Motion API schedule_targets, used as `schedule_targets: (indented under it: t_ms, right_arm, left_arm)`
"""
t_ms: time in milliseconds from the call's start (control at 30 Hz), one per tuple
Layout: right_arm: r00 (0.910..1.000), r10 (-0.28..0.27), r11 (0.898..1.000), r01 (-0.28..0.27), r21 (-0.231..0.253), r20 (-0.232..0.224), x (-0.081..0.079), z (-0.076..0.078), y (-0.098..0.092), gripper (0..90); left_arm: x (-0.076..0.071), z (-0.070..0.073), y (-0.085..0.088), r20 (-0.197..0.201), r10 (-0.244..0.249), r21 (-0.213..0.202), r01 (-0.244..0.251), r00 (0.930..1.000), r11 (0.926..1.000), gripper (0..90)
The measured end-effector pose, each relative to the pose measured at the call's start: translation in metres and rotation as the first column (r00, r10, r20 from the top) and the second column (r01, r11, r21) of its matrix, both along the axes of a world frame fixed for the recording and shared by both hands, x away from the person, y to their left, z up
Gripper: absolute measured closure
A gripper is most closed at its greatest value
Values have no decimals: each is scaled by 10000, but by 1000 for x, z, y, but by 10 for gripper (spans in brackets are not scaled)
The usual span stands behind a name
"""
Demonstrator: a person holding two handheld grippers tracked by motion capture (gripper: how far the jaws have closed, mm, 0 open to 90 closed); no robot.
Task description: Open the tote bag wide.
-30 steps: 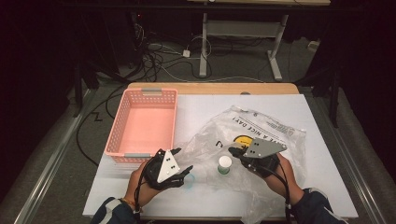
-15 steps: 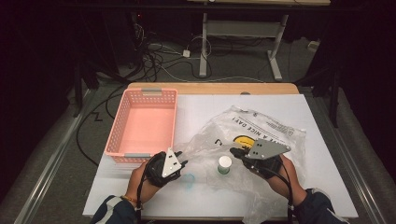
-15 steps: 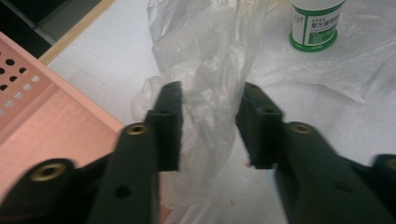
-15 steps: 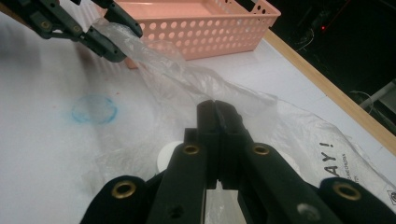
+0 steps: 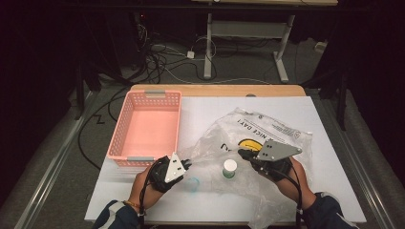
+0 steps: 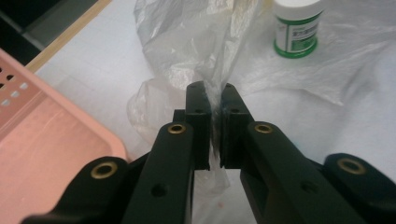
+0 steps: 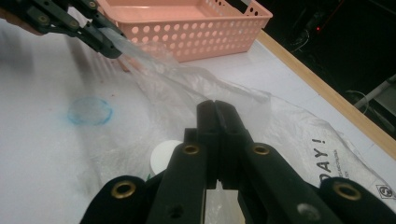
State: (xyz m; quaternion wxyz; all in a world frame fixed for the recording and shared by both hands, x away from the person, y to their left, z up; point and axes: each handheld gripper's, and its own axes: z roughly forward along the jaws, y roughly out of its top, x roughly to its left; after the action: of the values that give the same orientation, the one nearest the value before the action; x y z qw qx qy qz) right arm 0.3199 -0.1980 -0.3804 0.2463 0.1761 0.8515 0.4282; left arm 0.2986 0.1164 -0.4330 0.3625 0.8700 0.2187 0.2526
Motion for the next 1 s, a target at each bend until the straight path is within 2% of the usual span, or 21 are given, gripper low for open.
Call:
schedule_targets:
  t_ms: [100,200,233,300,333,367,567,600,633,700,733,767,800,833,867,900,967,1000]
  right_arm:
    - [10000,-3,10000,3,30,-86,1,-1,0,852]
    - [9996,87,10000,-86,31,-264,1,-3,-1,752]
    - [9996,87,10000,-86,31,-264,1,-3,-1,752]
    - [9995,163,9995,-156,289,-265,-5,0,-6,590]
    - [9995,163,9995,-156,289,-265,-5,0,-6,590]
    - [9993,231,9988,-219,438,-283,-10,3,-10,520]
    - [9958,785,9954,-757,586,-478,-31,2,-25,466]
    - [9951,856,9956,-835,428,-490,-42,-2,-32,438]
    - [9951,856,9956,-835,428,-490,-42,-2,-32,438]
    - [9910,1018,9948,-1007,165,-867,-54,-16,-39,420]
    - [9891,1012,9948,-1015,26,-1067,-58,-22,-41,407]
    - [9891,1012,9948,-1015,26,-1067,-58,-22,-41,407]
    - [9826,1197,9920,-1242,-229,-1423,-62,-33,-44,404]
    - [9826,1197,9920,-1242,-229,-1423,-62,-33,-44,404]
    - [9712,1255,9904,-1347,-324,-2024,-64,-43,-46,372]
    - [9658,1225,9898,-1357,-433,-2283,-64,-48,-47,367]
    - [9634,1130,9898,-1306,-576,-2431,-64,-53,-46,367]
    - [9559,1102,9852,-1413,-974,-2723,-64,-61,-45,357]
  left_arm:
    - [-1,2,0,-93,-147,-116,146,9998,9998,851]
    - [0,1,1,-207,-176,-169,173,9996,9997,852]
    - [0,1,1,-218,-186,-156,182,9996,9997,852]
    - [0,1,1,-226,-211,-202,206,9995,9996,852]
    - [-1,1,1,-237,-223,-186,219,9995,9996,852]
    - [-1,1,1,-222,-235,-151,232,9995,9996,852]
    - [-4,0,4,-253,-226,-55,224,9994,9997,851]
    - [-4,-1,5,-266,-201,-74,199,9994,9998,850]
    - [-4,-1,6,-271,-183,-91,181,9995,9998,850]
    - [-4,-2,7,-268,-179,-58,178,9995,9998,850]
    - [-4,-2,6,-271,-180,-38,179,9995,9998,850]
    - [-4,-2,6,-267,-194,-36,193,9995,9998,850]
    - [-5,-2,6,-264,-215,-35,214,9994,9998,849]
    - [-5,-2,5,-256,-230,-22,230,9994,9997,849]
    - [-5,-3,5,-249,-241,-56,240,9994,9997,849]
    - [-6,-3,4,-250,-253,-56,252,9994,9997,849]
    - [-6,-3,3,-242,-330,48,331,9992,9994,849]
    - [-6,-4,3,-250,-341,45,342,9991,9994,849]
